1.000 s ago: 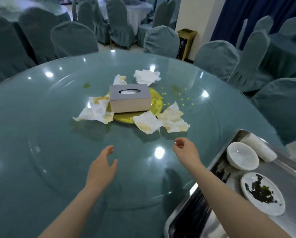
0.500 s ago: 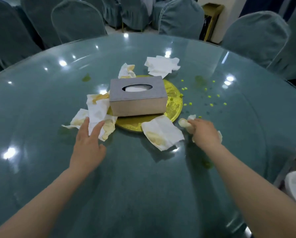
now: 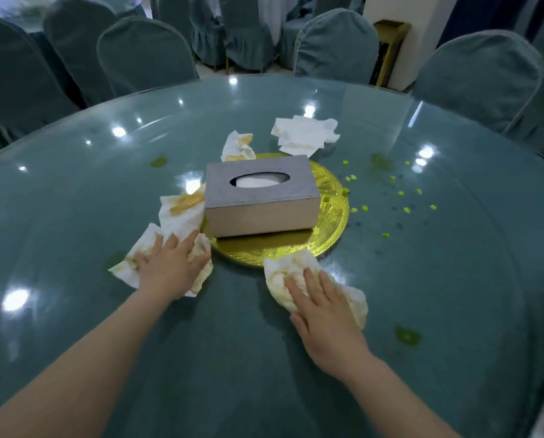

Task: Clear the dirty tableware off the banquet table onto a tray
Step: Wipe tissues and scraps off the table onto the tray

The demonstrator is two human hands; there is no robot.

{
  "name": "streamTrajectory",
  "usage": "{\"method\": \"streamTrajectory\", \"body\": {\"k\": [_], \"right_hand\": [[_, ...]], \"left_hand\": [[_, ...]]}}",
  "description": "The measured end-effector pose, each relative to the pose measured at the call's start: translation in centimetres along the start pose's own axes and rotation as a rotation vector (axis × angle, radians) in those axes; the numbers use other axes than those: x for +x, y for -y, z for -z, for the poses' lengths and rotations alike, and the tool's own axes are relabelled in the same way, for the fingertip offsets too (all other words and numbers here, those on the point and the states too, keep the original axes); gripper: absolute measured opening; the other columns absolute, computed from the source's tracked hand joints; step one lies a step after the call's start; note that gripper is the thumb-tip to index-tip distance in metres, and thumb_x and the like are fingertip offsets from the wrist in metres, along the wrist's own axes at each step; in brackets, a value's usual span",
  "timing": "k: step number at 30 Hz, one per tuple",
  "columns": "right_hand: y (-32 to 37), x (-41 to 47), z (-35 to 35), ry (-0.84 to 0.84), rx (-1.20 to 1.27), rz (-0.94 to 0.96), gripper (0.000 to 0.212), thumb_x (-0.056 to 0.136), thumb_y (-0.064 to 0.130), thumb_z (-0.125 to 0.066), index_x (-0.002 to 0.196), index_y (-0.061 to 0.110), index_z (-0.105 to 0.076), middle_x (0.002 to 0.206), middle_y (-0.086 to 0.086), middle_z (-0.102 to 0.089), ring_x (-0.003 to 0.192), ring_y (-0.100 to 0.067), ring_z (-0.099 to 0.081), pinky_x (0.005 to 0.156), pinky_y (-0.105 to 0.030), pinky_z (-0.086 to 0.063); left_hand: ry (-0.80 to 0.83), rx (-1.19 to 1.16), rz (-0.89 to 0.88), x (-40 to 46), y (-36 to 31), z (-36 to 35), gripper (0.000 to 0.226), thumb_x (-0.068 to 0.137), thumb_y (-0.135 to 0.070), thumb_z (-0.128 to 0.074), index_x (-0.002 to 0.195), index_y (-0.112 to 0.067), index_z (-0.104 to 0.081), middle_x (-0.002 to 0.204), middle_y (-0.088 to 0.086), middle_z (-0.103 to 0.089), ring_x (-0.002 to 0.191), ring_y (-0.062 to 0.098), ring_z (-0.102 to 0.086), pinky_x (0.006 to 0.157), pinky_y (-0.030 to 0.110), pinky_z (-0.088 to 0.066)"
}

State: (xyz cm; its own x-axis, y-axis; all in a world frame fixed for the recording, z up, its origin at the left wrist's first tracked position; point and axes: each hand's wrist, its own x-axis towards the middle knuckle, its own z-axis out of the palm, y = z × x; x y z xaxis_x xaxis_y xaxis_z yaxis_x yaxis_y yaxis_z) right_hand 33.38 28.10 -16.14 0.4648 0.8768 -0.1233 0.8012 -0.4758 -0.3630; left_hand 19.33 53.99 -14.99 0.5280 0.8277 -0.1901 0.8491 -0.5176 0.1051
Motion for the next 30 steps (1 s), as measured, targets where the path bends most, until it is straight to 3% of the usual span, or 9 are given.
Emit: {"method": "streamTrajectory", "body": {"k": [4, 6, 9, 11, 13, 17, 20, 26, 30], "right_hand": [[-0.2, -0.6, 0.6, 0.003, 0.003, 0.011, 0.072, 0.094, 0.000, -0.034, 0.154, 0.030, -0.007, 0.161, 0.008, 0.005, 0.148, -0.017, 0.010, 0.117, -0.028, 0.003], [0.2, -1.2, 1.1, 0.013, 0.085, -0.024, 0.076, 0.089, -0.008, -0.033, 0.153, 0.028, -0.013, 0.161, 0.009, 0.001, 0.148, -0.012, 0.006, 0.116, -0.023, -0.003], [1.5, -3.3, 1.2, 0.031, 0.148, -0.044, 0.078, 0.087, -0.012, -0.031, 0.153, 0.027, -0.014, 0.161, 0.009, -0.001, 0.147, -0.008, 0.007, 0.113, -0.018, -0.002], [2.7, -5.3, 0.7, 0.047, 0.179, -0.019, 0.082, 0.084, -0.014, -0.031, 0.153, 0.029, -0.017, 0.161, 0.011, -0.001, 0.147, -0.007, 0.007, 0.111, -0.016, 0.000], [4.0, -7.6, -0.1, 0.067, 0.220, 0.012, 0.082, 0.083, -0.016, -0.032, 0.151, 0.029, -0.024, 0.160, 0.013, -0.006, 0.147, -0.005, 0.002, 0.109, -0.013, 0.000], [6.0, -11.6, 0.7, 0.032, 0.339, -0.031, 0.072, 0.084, -0.015, -0.037, 0.139, 0.029, -0.049, 0.153, 0.011, -0.032, 0.141, -0.008, -0.029, 0.101, 0.000, -0.009], [6.8, -15.0, 2.6, -0.112, 0.445, -0.062, 0.065, 0.082, -0.017, -0.039, 0.130, 0.021, -0.060, 0.144, 0.006, -0.045, 0.129, -0.009, -0.043, 0.091, 0.011, -0.011], [5.1, -24.4, 5.5, -0.356, 0.446, -0.112, 0.052, 0.087, -0.015, -0.041, 0.128, 0.012, -0.061, 0.141, 0.001, -0.048, 0.130, -0.011, -0.043, 0.097, 0.007, -0.014], [1.3, -32.1, 6.5, -0.502, 0.439, -0.216, 0.052, 0.088, -0.013, -0.045, 0.124, 0.019, -0.065, 0.136, 0.008, -0.049, 0.124, -0.005, -0.045, 0.106, -0.008, -0.025]], "left_hand": [[-0.167, 0.045, -0.081, -3.4, 1.2, -0.9, 0.046, 0.100, -0.025, -0.037, 0.145, -0.019, -0.032, 0.137, 0.006, -0.046, 0.121, 0.023, -0.047, 0.081, 0.033, -0.043], [-0.167, 0.025, -0.053, -5.9, 1.9, -1.0, 0.047, 0.100, -0.016, -0.038, 0.145, -0.028, -0.035, 0.131, -0.001, -0.053, 0.102, 0.016, -0.058, 0.071, 0.027, -0.045], [-0.076, -0.066, -0.084, -10.3, 2.5, -1.0, 0.050, 0.096, -0.013, -0.036, 0.136, -0.043, -0.045, 0.103, -0.006, -0.062, 0.075, 0.010, -0.052, 0.062, 0.021, -0.037], [0.002, -0.121, -0.097, -12.8, 2.6, -1.1, 0.048, 0.094, -0.014, -0.037, 0.129, -0.044, -0.051, 0.094, -0.005, -0.062, 0.075, 0.012, -0.055, 0.060, 0.022, -0.041], [0.003, -0.113, -0.114, -15.4, 2.2, -0.6, 0.049, 0.089, -0.012, -0.039, 0.124, -0.041, -0.057, 0.103, -0.002, -0.066, 0.089, 0.018, -0.060, 0.066, 0.024, -0.042], [-0.130, -0.234, -0.124, -20.9, 1.8, 1.4, 0.050, 0.083, -0.001, -0.047, 0.118, -0.029, -0.067, 0.117, 0.002, -0.069, 0.104, 0.025, -0.061, 0.082, 0.029, -0.044], [-0.227, -0.347, -0.158, -25.8, 0.9, 3.2, 0.048, 0.081, 0.005, -0.050, 0.112, -0.025, -0.071, 0.111, 0.002, -0.071, 0.097, 0.024, -0.064, 0.074, 0.025, -0.041], [-0.286, -0.515, -0.406, -35.1, -5.3, 4.4, 0.042, 0.076, 0.012, -0.059, 0.100, -0.017, -0.076, 0.098, -0.002, -0.074, 0.084, 0.021, -0.068, 0.070, 0.011, -0.037], [-0.228, -0.635, -0.514, -39.7, -9.9, 3.4, 0.044, 0.074, 0.013, -0.057, 0.103, -0.015, -0.074, 0.102, -0.001, -0.073, 0.091, 0.019, -0.066, 0.079, 0.009, -0.036]]}}
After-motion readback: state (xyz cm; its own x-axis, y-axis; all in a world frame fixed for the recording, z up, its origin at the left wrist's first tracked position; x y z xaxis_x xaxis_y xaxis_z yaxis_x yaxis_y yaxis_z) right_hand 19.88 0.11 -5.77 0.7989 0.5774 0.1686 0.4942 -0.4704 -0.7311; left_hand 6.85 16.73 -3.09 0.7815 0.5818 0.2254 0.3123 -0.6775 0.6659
